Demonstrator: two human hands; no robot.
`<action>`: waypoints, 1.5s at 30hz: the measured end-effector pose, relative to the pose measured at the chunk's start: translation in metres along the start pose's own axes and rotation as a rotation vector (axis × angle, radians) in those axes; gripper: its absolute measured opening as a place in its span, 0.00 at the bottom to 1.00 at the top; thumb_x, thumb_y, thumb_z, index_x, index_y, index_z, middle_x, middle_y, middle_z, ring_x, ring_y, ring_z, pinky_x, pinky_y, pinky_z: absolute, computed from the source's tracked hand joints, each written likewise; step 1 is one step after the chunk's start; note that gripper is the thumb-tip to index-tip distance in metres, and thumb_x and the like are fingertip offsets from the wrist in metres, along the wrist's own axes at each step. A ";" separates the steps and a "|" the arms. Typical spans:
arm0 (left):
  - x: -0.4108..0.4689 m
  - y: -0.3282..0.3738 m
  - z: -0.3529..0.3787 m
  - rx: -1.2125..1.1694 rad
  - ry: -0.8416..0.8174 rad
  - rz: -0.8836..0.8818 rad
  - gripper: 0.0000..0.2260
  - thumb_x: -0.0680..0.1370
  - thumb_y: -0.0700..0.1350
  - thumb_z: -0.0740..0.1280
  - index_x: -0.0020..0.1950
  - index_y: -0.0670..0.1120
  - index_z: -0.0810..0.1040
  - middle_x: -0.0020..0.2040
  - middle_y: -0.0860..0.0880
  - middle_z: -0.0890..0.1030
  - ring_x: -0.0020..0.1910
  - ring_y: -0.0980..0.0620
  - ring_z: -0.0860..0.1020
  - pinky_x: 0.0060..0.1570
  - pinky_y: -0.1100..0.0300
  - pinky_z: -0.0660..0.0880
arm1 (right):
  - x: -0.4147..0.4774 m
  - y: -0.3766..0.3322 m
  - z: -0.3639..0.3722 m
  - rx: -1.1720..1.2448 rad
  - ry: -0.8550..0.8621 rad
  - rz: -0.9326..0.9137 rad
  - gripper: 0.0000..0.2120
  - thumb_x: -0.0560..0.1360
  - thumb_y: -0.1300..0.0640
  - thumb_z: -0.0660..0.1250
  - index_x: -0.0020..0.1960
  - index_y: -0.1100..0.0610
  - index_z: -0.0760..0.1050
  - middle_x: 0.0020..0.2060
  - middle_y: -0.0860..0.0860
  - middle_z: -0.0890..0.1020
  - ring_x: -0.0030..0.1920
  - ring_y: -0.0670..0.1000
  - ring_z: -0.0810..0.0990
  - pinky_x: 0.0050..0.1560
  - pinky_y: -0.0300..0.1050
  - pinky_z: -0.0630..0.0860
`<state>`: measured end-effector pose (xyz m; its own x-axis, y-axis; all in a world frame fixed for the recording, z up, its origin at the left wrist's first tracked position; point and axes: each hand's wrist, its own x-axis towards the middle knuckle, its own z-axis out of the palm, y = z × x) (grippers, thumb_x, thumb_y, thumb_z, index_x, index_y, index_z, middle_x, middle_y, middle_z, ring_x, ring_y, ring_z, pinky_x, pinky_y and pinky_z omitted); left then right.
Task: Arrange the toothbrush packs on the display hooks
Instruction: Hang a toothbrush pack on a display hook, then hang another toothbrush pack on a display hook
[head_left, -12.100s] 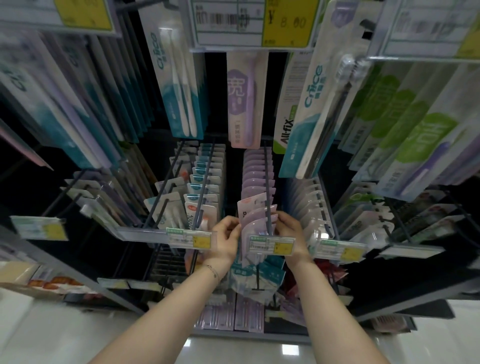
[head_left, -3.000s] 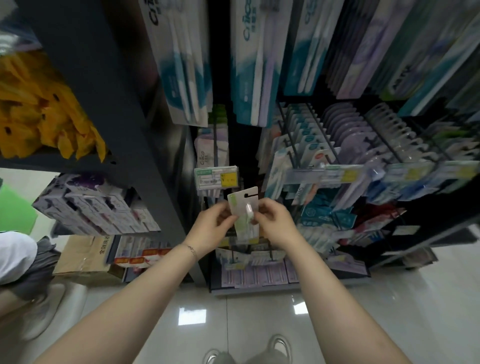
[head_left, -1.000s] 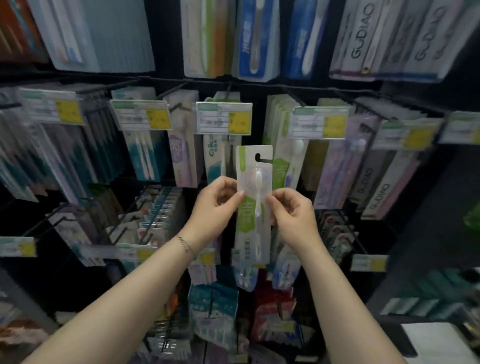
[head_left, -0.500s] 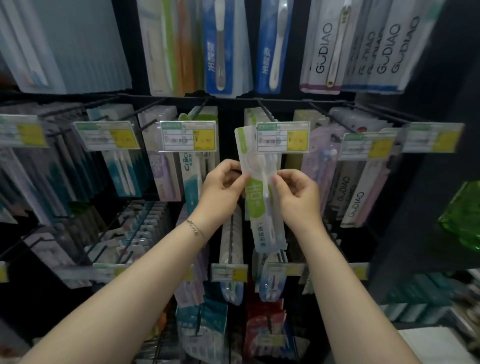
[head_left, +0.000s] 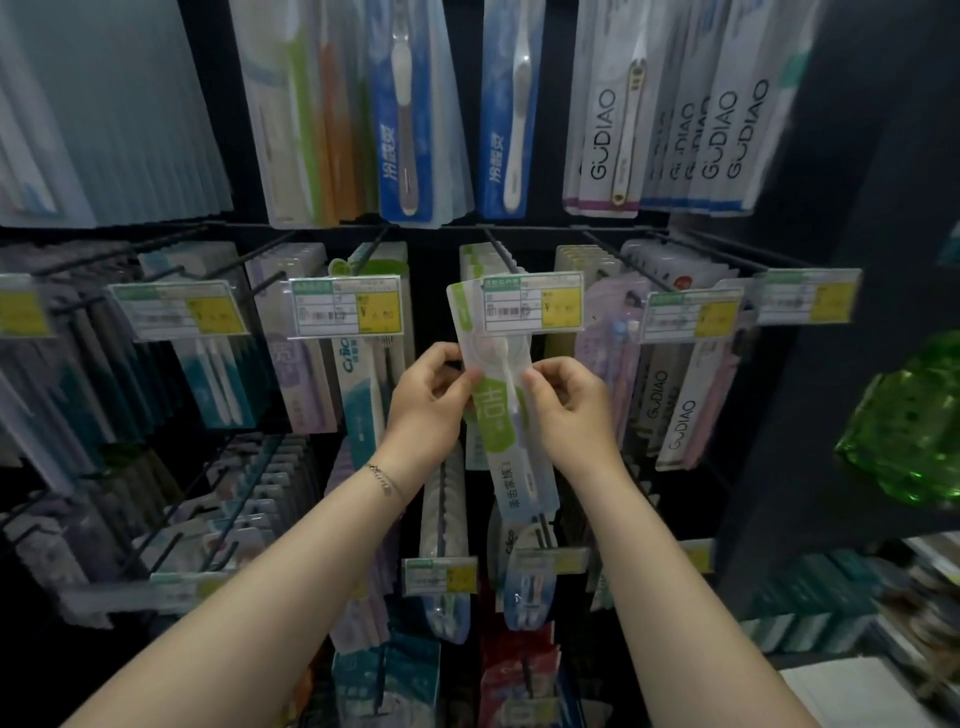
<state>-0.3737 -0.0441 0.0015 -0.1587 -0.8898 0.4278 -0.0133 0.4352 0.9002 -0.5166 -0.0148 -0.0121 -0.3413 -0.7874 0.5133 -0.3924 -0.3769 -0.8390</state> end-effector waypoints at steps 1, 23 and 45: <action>0.000 -0.001 0.001 -0.010 0.000 -0.005 0.06 0.79 0.39 0.65 0.46 0.50 0.77 0.40 0.48 0.83 0.38 0.54 0.81 0.39 0.62 0.78 | 0.000 0.000 -0.001 -0.003 -0.003 0.002 0.06 0.78 0.57 0.65 0.42 0.51 0.76 0.38 0.46 0.81 0.40 0.43 0.79 0.41 0.36 0.74; -0.019 -0.014 0.003 0.293 0.226 0.202 0.06 0.77 0.43 0.69 0.51 0.48 0.73 0.46 0.51 0.76 0.44 0.57 0.76 0.43 0.66 0.73 | -0.010 0.017 -0.020 0.012 0.070 0.110 0.05 0.78 0.60 0.65 0.52 0.54 0.78 0.40 0.50 0.83 0.31 0.43 0.80 0.35 0.33 0.75; 0.021 -0.024 0.130 0.226 -0.088 -0.150 0.09 0.79 0.41 0.61 0.58 0.48 0.75 0.52 0.47 0.81 0.51 0.48 0.79 0.54 0.50 0.78 | 0.020 0.073 -0.065 0.015 0.123 0.210 0.20 0.80 0.62 0.61 0.71 0.57 0.68 0.62 0.54 0.77 0.57 0.52 0.79 0.50 0.40 0.80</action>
<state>-0.5048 -0.0552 -0.0215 -0.2236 -0.9355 0.2735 -0.2617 0.3280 0.9077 -0.6074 -0.0261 -0.0511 -0.5161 -0.7841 0.3447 -0.2897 -0.2189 -0.9317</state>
